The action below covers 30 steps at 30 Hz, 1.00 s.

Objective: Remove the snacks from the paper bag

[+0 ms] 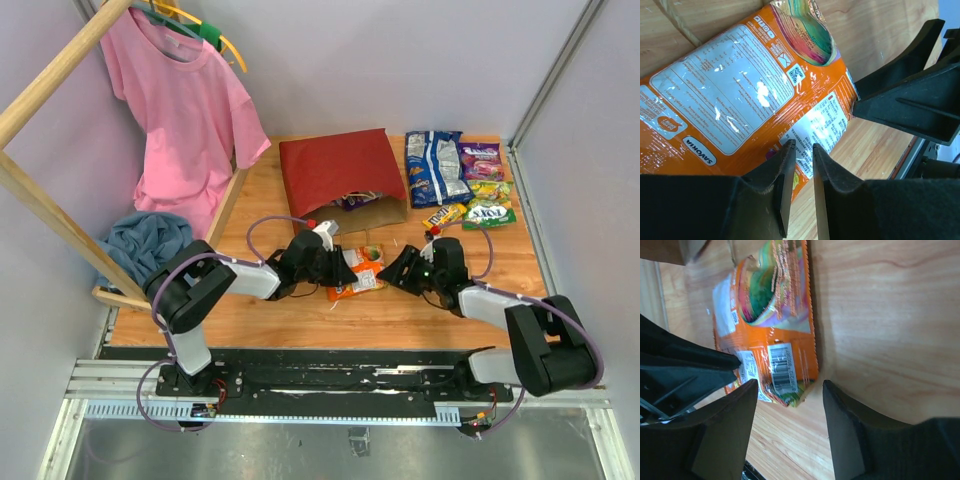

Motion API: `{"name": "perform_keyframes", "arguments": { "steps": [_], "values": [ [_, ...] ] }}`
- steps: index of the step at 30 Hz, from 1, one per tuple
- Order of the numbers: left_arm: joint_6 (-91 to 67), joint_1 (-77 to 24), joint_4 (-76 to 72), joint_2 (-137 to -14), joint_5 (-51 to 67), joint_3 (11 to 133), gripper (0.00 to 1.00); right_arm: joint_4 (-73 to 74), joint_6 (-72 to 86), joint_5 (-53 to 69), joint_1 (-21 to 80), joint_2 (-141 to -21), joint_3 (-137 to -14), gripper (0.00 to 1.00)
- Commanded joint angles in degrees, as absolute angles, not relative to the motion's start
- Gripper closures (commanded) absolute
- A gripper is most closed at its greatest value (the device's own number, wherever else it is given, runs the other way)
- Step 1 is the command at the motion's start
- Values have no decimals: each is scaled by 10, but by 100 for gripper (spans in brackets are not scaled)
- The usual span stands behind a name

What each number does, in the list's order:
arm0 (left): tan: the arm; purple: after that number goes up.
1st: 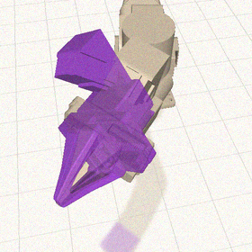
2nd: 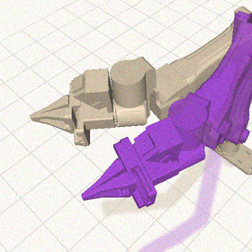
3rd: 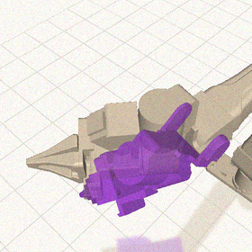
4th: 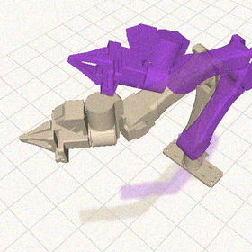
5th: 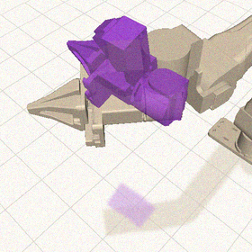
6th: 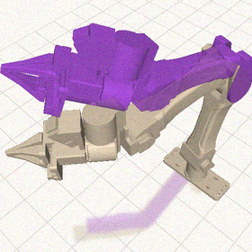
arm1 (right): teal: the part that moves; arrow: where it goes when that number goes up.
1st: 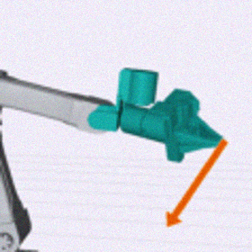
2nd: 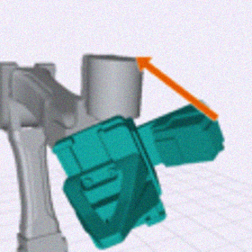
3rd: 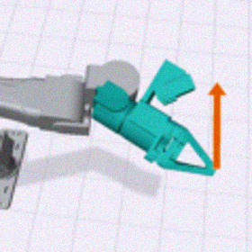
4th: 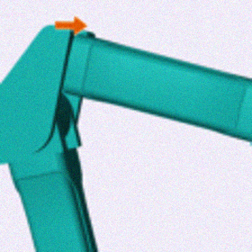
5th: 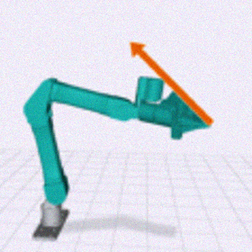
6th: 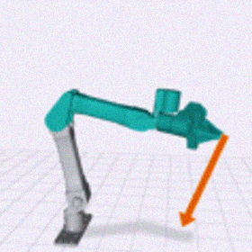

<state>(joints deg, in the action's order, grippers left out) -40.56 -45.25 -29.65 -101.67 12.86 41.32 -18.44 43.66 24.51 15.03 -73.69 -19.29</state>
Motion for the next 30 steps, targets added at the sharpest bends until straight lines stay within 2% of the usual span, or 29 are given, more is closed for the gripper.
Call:
{"name": "perform_keyframes", "arguments": {
  "steps": [1,8,17,20,30],
  "values": [
    [-384,-457,-214,-1049,58,381,73,-232,462,251,146,-797,-168,42],
    [-371,-457,-176,-1075,32,367,76,-348,502,269,141,-870,-144,44],
    [-366,-457,-175,-1079,23,348,77,-502,544,330,128,-915,-109,60],
    [-365,-457,-174,-1080,19,348,77,-511,546,353,124,-905,-104,66],
    [-360,-456,-170,-1078,13,341,77,-452,530,374,80,-790,-73,63]
  ]
}}
